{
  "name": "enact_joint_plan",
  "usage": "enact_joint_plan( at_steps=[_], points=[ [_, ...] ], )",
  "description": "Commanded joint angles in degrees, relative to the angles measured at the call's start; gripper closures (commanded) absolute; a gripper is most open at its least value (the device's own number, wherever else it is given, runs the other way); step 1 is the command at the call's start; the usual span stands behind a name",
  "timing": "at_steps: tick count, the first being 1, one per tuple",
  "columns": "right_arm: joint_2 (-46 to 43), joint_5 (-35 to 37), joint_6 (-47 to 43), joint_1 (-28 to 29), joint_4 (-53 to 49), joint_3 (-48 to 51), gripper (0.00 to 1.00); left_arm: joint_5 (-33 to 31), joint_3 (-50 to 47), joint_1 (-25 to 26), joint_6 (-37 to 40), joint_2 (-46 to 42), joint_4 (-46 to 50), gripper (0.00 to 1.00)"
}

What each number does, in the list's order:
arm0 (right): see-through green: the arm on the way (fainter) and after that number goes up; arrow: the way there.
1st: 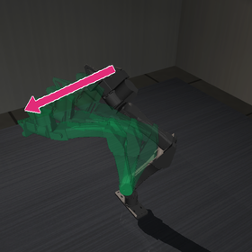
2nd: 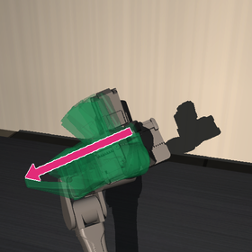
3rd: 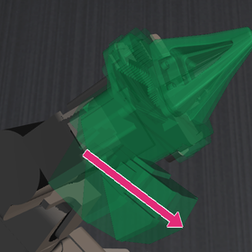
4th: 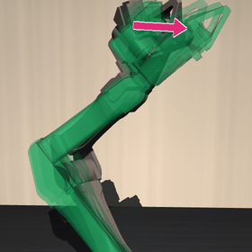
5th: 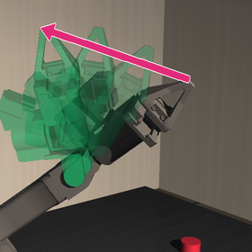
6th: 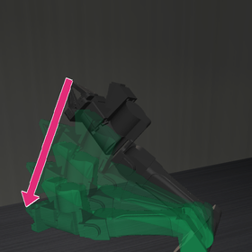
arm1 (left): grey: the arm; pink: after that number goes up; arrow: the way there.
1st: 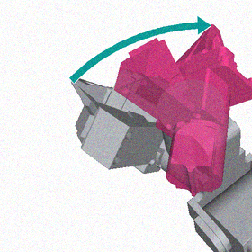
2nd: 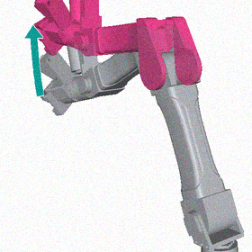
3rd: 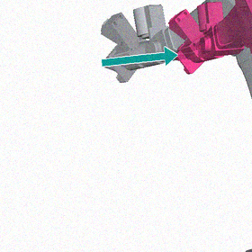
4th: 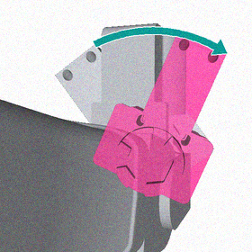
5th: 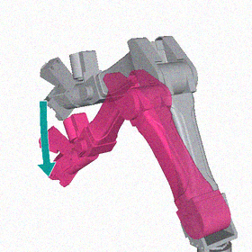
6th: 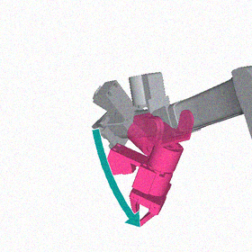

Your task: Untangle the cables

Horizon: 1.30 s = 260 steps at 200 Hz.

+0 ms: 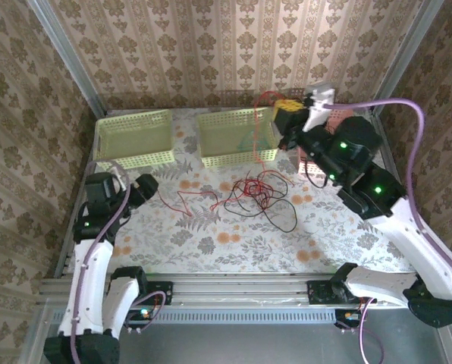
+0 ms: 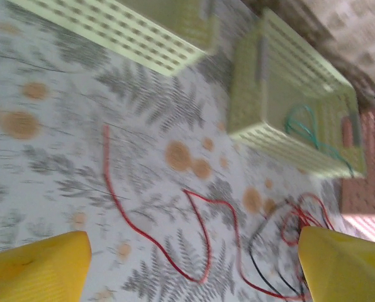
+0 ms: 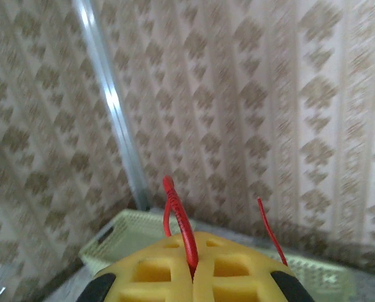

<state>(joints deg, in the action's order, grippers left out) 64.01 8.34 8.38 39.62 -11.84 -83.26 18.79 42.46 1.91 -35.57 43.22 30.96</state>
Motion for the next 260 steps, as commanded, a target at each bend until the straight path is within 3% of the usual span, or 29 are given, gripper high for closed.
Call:
enact_joint_plan(
  at_steps=[1, 35, 63, 92, 118, 153, 168, 176, 182, 189, 200, 224, 236, 248, 260],
  points=[
    [2.65, -4.97, 0.85, 1.61, -2.78, -0.80, 1.00, 6.37, 4.55, 8.48, 5.44, 1.63, -7.70, 0.14],
    [4.34, -6.14, 2.13, 2.41, -3.02, -2.59, 1.00, 2.77, 6.62, 28.28, 13.16, 8.22, -17.85, 0.11],
    [4.45, -7.17, 3.35, 2.54, -4.25, -4.62, 1.00, -2.56, 7.16, 38.54, 19.63, 14.71, -25.33, 0.07],
    [3.76, -8.60, 4.92, 2.65, -5.64, -6.12, 1.00, -7.61, 7.24, 42.21, 21.78, 21.31, -32.96, 0.05],
    [2.81, -9.25, 6.35, 2.66, -6.45, -6.35, 1.00, -6.62, 6.37, 43.42, 21.07, 26.11, -44.71, 0.04],
    [1.64, -8.83, 7.49, 2.72, -6.66, -5.07, 1.00, -2.39, 9.83, 44.98, 20.75, 30.97, -50.90, 0.08],
    [0.99, -8.52, 7.78, 2.66, -6.35, -4.21, 1.00, -2.10, 11.77, 45.37, 20.82, 32.30, -50.98, 0.18],
    [0.78, -8.36, 7.96, 2.73, -6.15, -3.75, 1.00, -2.17, 13.03, 45.32, 20.96, 33.02, -50.07, 0.28],
    [0.60, -8.22, 8.05, 2.64, -6.07, -3.49, 1.00, -2.13, 13.93, 45.22, 21.25, 33.50, -49.63, 0.43],
    [0.38, -7.72, 7.98, 2.68, -6.09, -3.16, 1.00, -2.58, 14.55, 45.23, 21.45, 33.66, -48.93, 0.70],
    [-0.16, -6.04, 7.56, 2.66, -6.33, -2.43, 1.00, -3.91, 15.54, 45.28, 21.58, 33.19, -46.69, 1.00],
    [-1.78, -0.47, 6.93, 1.87, -6.90, 1.04, 0.98, -8.09, 18.63, 44.59, 24.06, 29.66, -39.67, 1.00],
    [-2.76, 1.38, 7.85, 0.82, -6.80, 3.68, 0.81, -9.61, 21.79, 43.33, 24.73, 28.02, -35.01, 1.00],
    [-3.79, 1.60, 9.56, -0.97, -6.59, 6.48, 0.50, -9.49, 25.92, 41.19, 24.78, 27.12, -29.79, 1.00],
    [-4.98, 1.43, 10.71, -2.45, -6.37, 9.10, 0.37, -8.34, 30.24, 38.03, 23.90, 26.70, -26.10, 1.00]
  ],
)
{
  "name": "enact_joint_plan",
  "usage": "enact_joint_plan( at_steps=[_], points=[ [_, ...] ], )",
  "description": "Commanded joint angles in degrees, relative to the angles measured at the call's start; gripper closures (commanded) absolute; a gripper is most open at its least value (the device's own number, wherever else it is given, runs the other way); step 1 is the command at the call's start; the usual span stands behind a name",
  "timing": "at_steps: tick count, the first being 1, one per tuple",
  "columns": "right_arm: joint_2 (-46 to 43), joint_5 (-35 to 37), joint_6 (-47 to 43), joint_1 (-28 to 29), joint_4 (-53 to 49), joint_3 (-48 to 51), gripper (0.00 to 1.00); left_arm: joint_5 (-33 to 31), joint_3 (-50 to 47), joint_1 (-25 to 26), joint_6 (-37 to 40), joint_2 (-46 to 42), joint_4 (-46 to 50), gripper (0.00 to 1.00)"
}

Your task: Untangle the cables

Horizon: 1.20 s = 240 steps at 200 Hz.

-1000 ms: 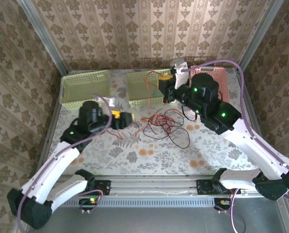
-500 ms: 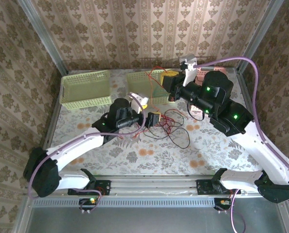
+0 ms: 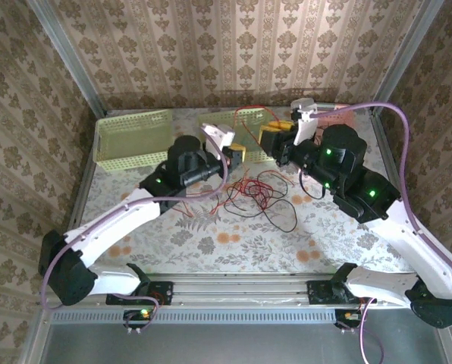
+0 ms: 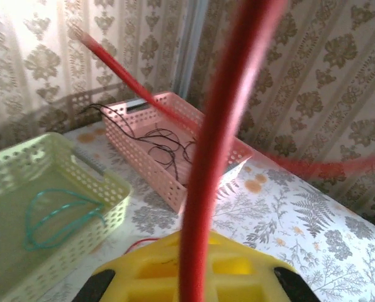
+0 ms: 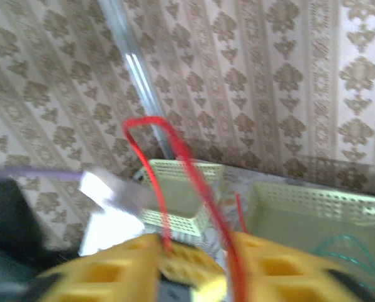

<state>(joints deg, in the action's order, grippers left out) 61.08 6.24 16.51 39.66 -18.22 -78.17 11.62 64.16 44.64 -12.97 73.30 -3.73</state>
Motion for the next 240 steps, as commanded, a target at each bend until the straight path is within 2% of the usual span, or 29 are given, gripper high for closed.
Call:
enact_joint_plan(
  at_steps=[1, 11, 41, 64, 98, 105, 137, 177, 215, 240],
  points=[
    [-2.12, 3.52, 2.66, -2.57, 0.06, 4.22, 0.36, -1.03, 8.88, -4.99, 1.21, -3.40, 8.88, 1.00],
    [-3.59, 3.91, 3.20, -3.40, 0.53, 6.51, 0.30, 0.62, 11.70, -7.39, 0.35, -3.60, 10.43, 1.00],
    [-8.16, 4.61, 5.78, -6.71, 3.01, 14.79, 0.21, 5.19, 21.07, -13.41, -2.34, -1.98, 15.33, 1.00],
    [-7.79, 2.45, 6.34, -8.67, 4.53, 19.94, 0.21, 7.92, 27.62, -15.34, -3.64, -0.10, 18.09, 1.00],
    [-4.90, -0.60, 8.39, -9.34, 6.37, 23.99, 0.21, 5.54, 34.79, -17.61, -2.39, 1.74, 22.70, 1.00],
    [-4.62, -1.36, 8.76, -9.42, 7.00, 24.70, 0.21, 5.42, 35.20, -18.18, -2.70, 1.99, 22.95, 1.00],
    [-4.21, -3.14, 9.64, -9.51, 7.89, 26.85, 0.21, 4.78, 34.22, -27.25, -3.81, 3.27, 22.02, 1.00],
    [-5.72, -4.62, 10.51, -9.60, 8.12, 30.32, 0.21, 5.96, 30.44, -36.52, -6.99, 5.67, 16.71, 1.00],
    [-6.64, -5.80, 11.34, -9.69, 8.77, 33.55, 0.21, 6.71, 27.91, -41.14, -3.02, 9.58, 12.68, 1.00],
    [-6.13, -6.88, 11.42, -9.84, 10.12, 35.23, 0.21, 3.97, 26.39, -41.52, 4.03, 11.96, 9.96, 1.00]
  ],
)
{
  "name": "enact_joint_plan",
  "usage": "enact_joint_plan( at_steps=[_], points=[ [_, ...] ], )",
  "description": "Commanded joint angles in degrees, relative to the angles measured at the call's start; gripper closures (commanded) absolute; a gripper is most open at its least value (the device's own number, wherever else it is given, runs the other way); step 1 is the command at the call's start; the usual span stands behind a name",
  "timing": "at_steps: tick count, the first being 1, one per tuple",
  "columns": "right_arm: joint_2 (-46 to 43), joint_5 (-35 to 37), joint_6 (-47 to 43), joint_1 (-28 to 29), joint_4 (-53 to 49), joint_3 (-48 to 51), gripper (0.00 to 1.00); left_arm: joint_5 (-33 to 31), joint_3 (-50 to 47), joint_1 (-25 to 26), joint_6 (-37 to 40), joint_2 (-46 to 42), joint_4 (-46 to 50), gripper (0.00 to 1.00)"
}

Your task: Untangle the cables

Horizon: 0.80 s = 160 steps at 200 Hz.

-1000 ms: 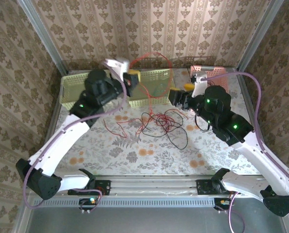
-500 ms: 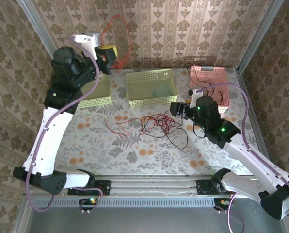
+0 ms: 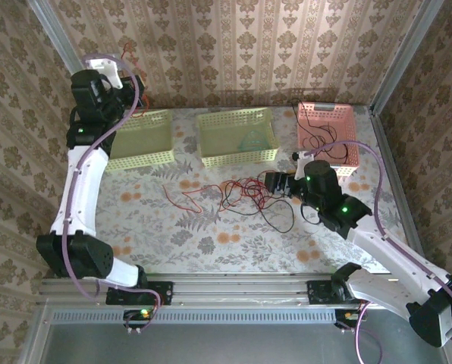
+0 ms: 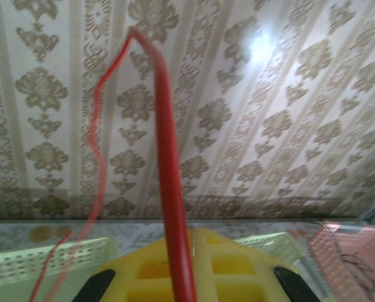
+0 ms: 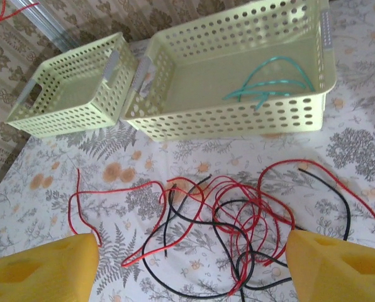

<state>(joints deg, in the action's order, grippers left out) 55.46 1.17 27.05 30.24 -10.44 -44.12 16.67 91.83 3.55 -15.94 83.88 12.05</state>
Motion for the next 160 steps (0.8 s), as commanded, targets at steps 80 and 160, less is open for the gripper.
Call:
enact_joint_plan(
  at_steps=[80, 160],
  points=[
    [4.34, -4.87, -1.06, -1.21, 4.26, 2.20, 0.22, 0.17, -14.39, -8.20, 8.69, 13.12, -20.51, 1.00],
    [6.49, -5.48, -0.82, -1.93, 5.33, 1.76, 0.22, 0.04, -14.62, -12.38, -1.80, 20.23, -14.17, 0.47]
  ],
)
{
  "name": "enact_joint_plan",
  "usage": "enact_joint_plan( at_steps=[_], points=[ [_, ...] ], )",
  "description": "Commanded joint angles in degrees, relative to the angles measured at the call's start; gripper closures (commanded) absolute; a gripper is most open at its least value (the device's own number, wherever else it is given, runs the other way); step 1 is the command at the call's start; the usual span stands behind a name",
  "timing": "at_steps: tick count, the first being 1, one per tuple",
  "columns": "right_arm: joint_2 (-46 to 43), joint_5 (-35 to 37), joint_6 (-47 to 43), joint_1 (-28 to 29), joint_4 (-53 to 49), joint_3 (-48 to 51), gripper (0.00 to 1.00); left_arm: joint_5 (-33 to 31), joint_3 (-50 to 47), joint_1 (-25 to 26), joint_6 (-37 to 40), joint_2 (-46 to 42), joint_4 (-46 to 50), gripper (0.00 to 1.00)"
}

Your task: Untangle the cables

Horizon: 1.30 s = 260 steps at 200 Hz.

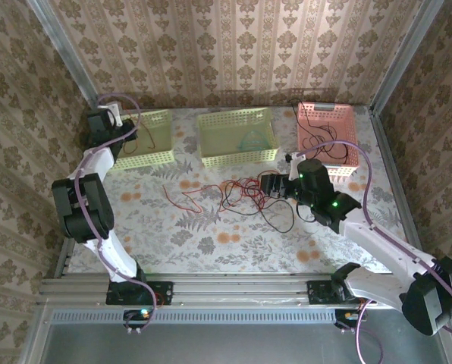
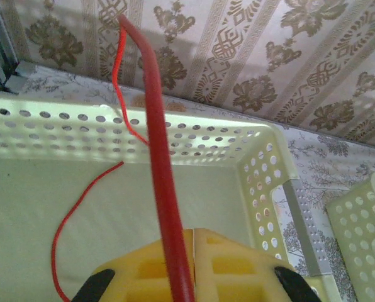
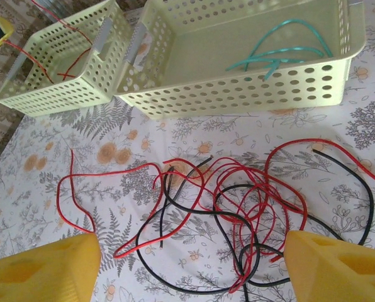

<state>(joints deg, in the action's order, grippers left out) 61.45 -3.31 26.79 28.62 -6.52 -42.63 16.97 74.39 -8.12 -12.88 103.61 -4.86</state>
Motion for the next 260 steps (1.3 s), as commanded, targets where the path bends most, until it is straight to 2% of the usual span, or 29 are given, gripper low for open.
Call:
enact_joint_plan(
  at_steps=[1, 16, 22, 43, 58, 82, 106, 121, 124, 134, 147, 163, 186, 229, 260],
  points=[
    [0.51, -1.04, -0.57, -0.32, 1.42, 0.27, 0.22, -0.40, 2.89, -0.69, -5.00, 0.47, 2.93, 0.44],
    [0.38, -1.35, -0.50, -0.32, 1.21, -0.14, 0.22, -2.24, 3.45, -0.60, -6.39, -0.68, 4.77, 0.24],
    [0.26, -1.46, -0.50, -0.32, 0.69, -0.54, 0.22, -4.20, 3.84, -0.42, -7.35, -1.49, 6.23, 0.19],
    [-0.11, -1.11, -0.76, -0.31, -2.32, -2.32, 0.23, -10.77, 8.70, -0.18, -12.07, -4.21, 18.18, 0.19],
    [-0.28, -0.62, -0.88, -0.30, -5.28, -3.78, 0.23, -11.86, 10.62, -0.06, -14.94, -7.00, 24.70, 0.20],
    [0.01, 1.61, 0.92, -0.29, -9.00, -4.48, 0.23, -10.98, 5.14, 0.68, -19.88, -15.51, 25.13, 0.21],
    [1.73, 3.27, 3.56, -0.30, -13.72, -5.62, 0.23, -9.20, -4.68, 3.79, -23.98, -26.08, 22.63, 0.20],
    [2.98, 3.02, 4.31, -0.24, -16.26, -6.05, 0.24, -8.11, -11.62, 8.75, -25.47, -33.19, 21.04, 0.18],
    [3.17, 2.96, 4.33, -0.30, -16.77, -6.06, 0.24, -8.14, -12.79, 10.07, -25.32, -34.65, 20.95, 0.15],
    [3.72, 2.84, 3.96, -0.32, -18.48, -6.15, 0.25, -9.89, -16.21, 14.95, -24.82, -39.12, 21.77, 0.13],
    [3.75, 2.95, 3.56, -0.22, -19.94, -5.85, 0.27, -12.32, -19.64, 20.99, -23.40, -44.20, 22.91, 0.05],
    [3.01, 3.07, 4.15, -0.29, -20.10, -4.88, 0.27, -14.20, -22.44, 26.27, -21.71, -49.46, 25.72, 0.05],
    [2.03, -1.25, 3.57, 0.14, -18.29, -4.43, 0.29, -14.21, -25.89, 31.38, -21.03, -54.54, 29.84, 0.06],
    [3.14, 1.88, 1.40, 4.53, -11.86, -3.04, 0.29, -12.85, -34.54, 42.28, -22.97, -53.30, 28.41, 0.07],
    [5.09, 0.64, 1.87, 5.21, -8.63, -4.59, 0.29, -14.36, -37.76, 45.29, -23.32, -47.93, 23.55, 0.07]
  ],
)
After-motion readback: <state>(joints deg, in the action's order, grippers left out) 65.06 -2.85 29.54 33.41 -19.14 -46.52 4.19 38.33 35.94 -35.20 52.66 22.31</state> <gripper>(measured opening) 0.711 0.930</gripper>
